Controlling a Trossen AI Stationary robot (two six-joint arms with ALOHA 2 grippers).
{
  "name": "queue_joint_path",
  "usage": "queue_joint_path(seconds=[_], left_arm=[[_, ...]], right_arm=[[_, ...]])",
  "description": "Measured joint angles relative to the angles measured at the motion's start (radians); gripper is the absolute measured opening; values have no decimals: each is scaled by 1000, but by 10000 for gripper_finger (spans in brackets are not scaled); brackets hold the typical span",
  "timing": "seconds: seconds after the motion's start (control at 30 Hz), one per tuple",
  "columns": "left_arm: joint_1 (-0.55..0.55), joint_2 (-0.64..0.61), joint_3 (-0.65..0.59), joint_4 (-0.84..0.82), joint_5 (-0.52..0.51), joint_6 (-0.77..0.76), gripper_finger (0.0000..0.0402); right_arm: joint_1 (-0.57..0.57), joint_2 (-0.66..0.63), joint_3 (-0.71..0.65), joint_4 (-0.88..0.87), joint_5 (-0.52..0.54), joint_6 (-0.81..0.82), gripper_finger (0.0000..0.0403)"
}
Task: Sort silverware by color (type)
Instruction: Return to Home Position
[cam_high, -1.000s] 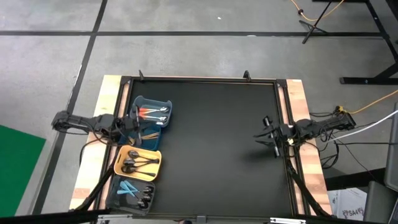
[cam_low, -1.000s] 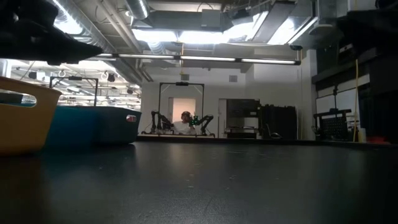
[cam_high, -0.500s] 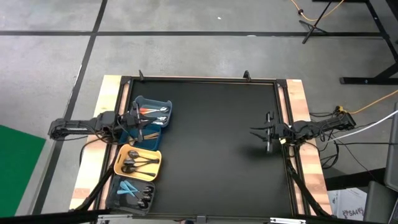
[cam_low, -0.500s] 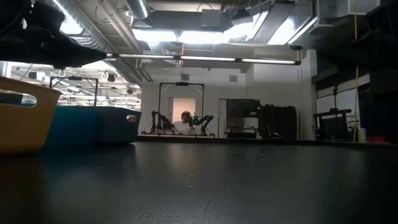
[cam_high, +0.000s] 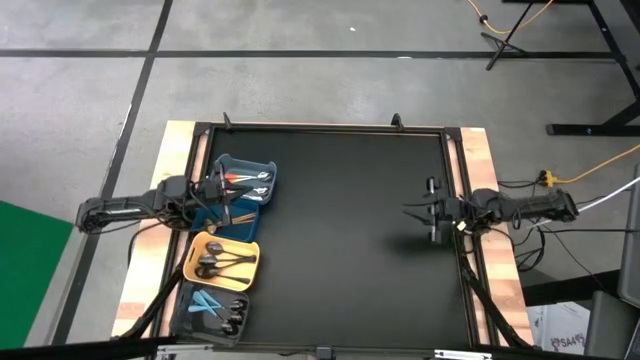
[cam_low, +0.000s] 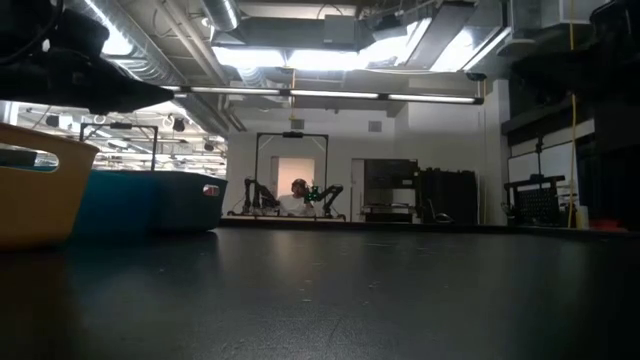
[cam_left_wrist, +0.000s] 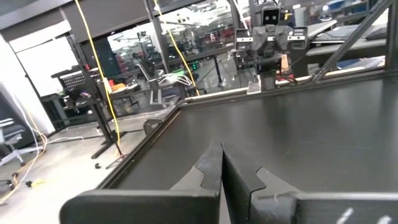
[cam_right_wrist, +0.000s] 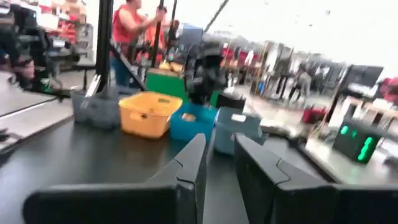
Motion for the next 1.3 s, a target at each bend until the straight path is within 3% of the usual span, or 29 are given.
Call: queue_joint_path(seconds=[0.1, 0.33, 1.3], left_arm=[[13, 0, 0, -3, 15, 0, 0], [33, 0, 0, -10, 48, 0, 0], [46, 0, 0, -8, 44, 4, 0]], right_arm=[[-70, 0, 0, -59, -88, 33, 78], [-174, 1, 0, -153, -179, 82, 78], [-190, 1, 0, -158, -165, 116, 79]])
